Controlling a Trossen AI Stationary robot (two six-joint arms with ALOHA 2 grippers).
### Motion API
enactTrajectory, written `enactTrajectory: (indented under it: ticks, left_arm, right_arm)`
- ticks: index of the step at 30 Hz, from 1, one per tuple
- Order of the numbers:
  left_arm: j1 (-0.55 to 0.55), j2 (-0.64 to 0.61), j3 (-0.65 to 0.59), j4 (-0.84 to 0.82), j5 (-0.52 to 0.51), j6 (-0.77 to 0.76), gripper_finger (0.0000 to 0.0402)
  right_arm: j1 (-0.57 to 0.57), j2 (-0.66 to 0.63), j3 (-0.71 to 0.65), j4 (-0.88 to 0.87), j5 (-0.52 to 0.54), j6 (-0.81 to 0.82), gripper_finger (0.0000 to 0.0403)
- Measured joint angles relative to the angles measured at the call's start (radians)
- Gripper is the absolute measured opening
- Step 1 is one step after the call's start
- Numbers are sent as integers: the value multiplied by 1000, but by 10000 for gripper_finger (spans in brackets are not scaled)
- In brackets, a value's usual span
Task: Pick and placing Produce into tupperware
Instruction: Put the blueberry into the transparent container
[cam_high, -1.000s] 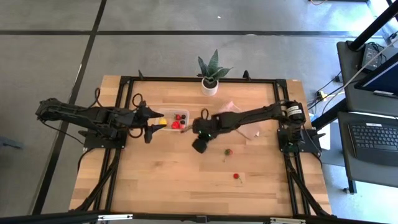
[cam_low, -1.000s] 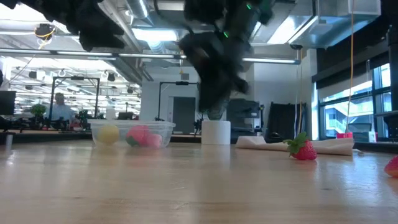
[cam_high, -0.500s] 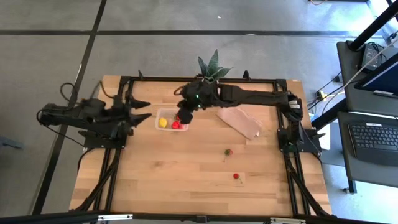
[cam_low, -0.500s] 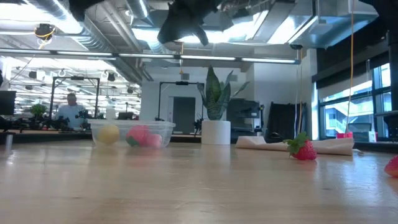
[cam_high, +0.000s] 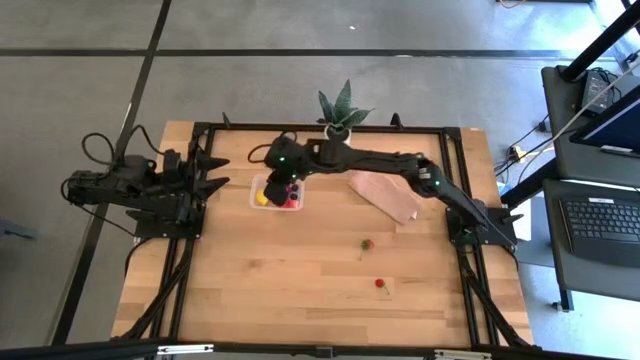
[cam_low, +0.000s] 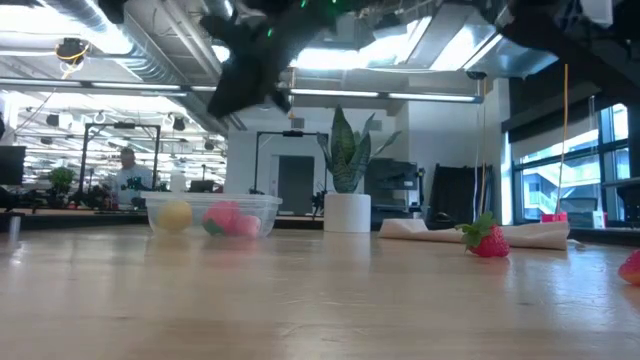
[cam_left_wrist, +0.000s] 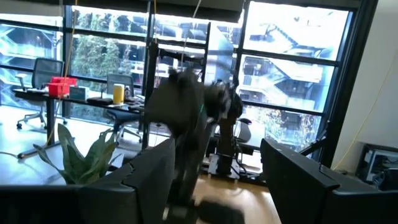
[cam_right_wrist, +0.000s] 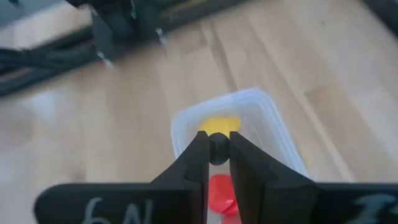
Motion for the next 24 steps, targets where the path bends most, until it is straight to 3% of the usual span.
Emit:
enactTrajectory:
  ticks: [18, 24]
  left_arm:
    - [0, 0, 0, -27, 0, -1, 229]
    - [0, 0, 0, -27, 0, -2, 229]
  right_arm:
    - [-5, 112, -47, 8, -28, 30, 52]
    - [-5, 148, -46, 90, -28, 49, 53]
